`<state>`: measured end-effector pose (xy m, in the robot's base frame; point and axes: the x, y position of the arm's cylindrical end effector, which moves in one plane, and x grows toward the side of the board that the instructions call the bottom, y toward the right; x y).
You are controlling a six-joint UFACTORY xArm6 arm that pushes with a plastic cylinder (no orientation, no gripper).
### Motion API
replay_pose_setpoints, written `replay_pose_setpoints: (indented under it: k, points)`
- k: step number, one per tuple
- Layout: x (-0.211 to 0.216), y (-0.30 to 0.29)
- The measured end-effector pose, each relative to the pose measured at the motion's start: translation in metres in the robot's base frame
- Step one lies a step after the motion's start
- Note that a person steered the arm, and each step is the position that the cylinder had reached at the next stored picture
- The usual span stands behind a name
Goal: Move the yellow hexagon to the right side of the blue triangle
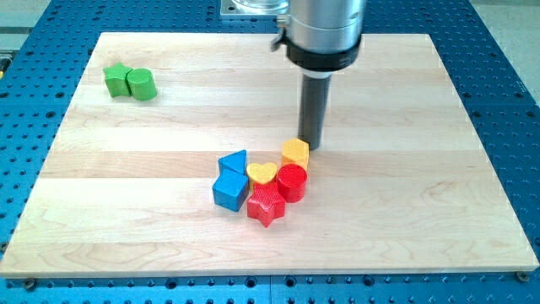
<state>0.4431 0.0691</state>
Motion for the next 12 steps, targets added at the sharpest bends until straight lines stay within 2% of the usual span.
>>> replay_pose_setpoints:
  k: [2, 4, 5, 6, 7, 8, 12]
  points:
    - [0.02, -0.011]
    - [0.02, -0.06]
    - [0.019, -0.06]
    - [0.019, -0.02]
    - [0.028, -0.021]
    - [0.028, -0.053]
    - [0.021, -0.106]
